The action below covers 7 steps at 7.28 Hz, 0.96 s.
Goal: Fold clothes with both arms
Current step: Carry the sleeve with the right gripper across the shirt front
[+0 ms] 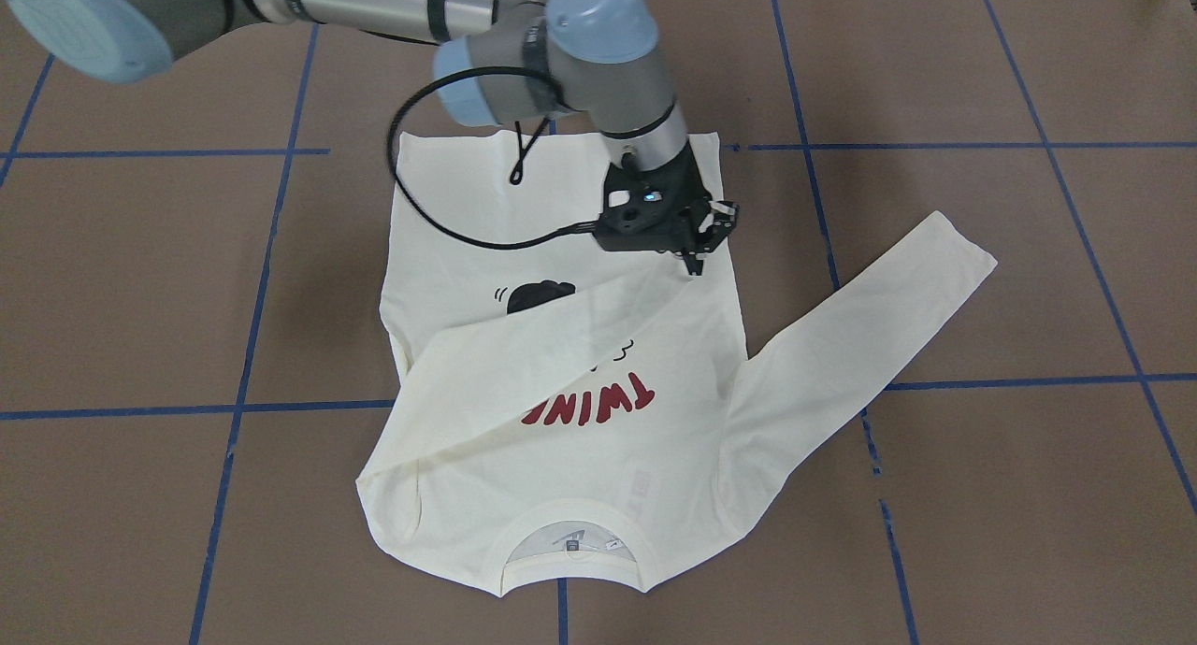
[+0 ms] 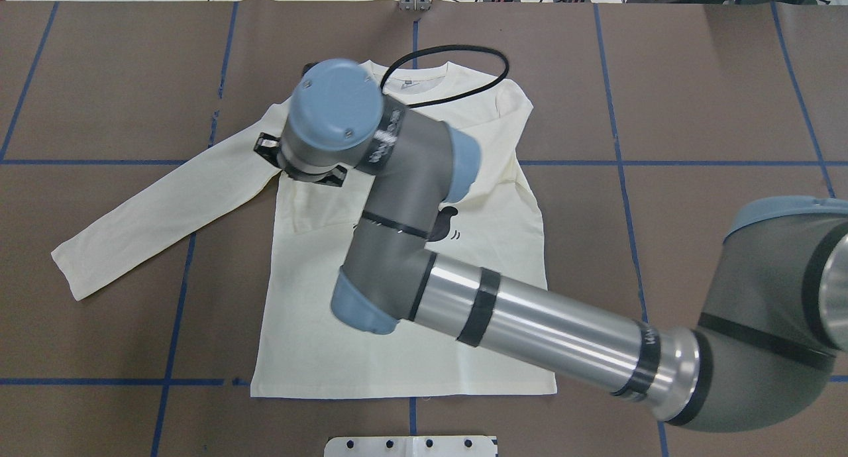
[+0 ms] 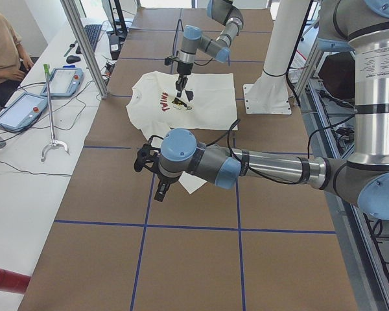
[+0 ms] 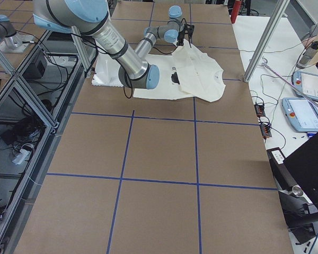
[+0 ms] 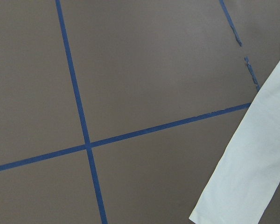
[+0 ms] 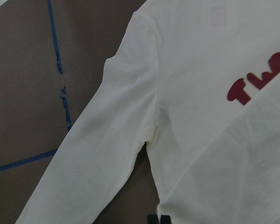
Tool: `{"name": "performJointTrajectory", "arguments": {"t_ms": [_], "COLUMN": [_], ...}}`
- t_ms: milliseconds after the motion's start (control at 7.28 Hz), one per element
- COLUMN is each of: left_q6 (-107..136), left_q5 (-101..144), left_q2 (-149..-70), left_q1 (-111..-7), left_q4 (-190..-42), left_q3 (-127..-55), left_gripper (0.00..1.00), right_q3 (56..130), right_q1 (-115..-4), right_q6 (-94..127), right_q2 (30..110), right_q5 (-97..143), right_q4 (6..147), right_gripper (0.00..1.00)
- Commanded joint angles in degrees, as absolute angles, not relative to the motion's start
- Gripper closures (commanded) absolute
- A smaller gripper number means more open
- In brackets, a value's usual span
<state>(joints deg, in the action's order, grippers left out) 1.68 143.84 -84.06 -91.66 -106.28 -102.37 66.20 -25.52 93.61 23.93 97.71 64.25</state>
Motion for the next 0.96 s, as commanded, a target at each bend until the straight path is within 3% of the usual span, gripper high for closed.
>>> {"name": "performJointTrajectory", "arguments": {"t_ms": [0,275,824], "left_q6": [1.76,12.06,43.82], "left_q5": [143.96,142.83,134.21], "left_q2": [-84.02,-84.02,-84.64], "left_q1": [-91.5,-81.11,-61.29], "left_q4": [-107.22,-111.58,-133.41], "left_q3": [-101.78,-100.2,-86.5], "left_gripper": [0.0,0.0,0.0], "right_q3": [55.55,58.16,92.28], "right_q1": [-20.75,-21.88,-31.95], "right_q6": [94.57,97.36,98.18], "right_q2": [18.46,18.98,46.87], "right_q5": [89.58,89.56,105.93], "right_q4": [57.04,57.04,64.37], "right_gripper": [0.0,0.0,0.0]}}
